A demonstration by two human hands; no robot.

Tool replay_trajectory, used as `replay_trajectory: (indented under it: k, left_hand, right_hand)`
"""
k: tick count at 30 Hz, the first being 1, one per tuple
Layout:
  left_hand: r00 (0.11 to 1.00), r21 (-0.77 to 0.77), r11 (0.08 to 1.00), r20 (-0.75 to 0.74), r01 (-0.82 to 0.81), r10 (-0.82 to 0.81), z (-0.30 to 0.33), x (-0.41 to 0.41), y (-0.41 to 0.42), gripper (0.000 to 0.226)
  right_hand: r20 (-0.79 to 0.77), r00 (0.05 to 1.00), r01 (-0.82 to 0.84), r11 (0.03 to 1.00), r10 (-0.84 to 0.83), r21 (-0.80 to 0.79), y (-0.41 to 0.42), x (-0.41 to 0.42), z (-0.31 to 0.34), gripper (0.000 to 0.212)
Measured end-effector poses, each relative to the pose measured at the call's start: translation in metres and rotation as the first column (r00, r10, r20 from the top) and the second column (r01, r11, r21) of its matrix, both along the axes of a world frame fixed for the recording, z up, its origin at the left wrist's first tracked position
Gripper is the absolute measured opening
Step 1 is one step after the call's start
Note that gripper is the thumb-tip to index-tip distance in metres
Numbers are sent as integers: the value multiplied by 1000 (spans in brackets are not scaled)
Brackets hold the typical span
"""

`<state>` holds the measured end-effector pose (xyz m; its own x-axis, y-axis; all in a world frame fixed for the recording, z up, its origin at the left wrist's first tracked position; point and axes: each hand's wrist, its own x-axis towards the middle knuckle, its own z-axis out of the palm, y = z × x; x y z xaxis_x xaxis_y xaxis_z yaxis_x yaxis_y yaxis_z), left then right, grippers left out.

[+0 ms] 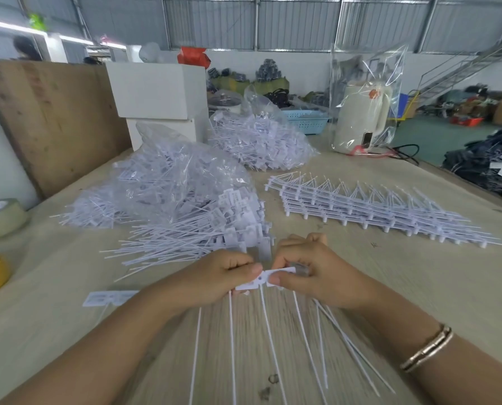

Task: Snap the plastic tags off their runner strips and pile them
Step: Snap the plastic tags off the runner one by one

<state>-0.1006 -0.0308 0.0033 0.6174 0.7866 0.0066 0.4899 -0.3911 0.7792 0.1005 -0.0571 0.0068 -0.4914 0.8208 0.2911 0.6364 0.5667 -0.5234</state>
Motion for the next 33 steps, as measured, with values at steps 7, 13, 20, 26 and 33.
replay_trajectory:
  k: [7,13,20,26,33]
  left_hand:
    - [998,-111,994,60,16,-10,3,0,1,34]
    - [990,-124,992,138,-6,23,5,1,-1,35]
    - [971,-229,973,233,4,51,9,-5,-1,38]
    - [990,-140,989,128,-35,53,3,-7,3,38]
    - [995,84,995,-87,-45,53,-6,-1,4,35]
  right_hand:
    - [31,999,-14,984,8,178,2,-1,1,16]
    - [3,1000,-9,959,9,283,3,-1,0,17]
    - [-80,997,26,903,9,429,0,-3,2,23]
    - [-21,993,114,963,-112,244,11,18,-4,14]
    - [0,948,317,944,-318,91,25,15,-23,36]
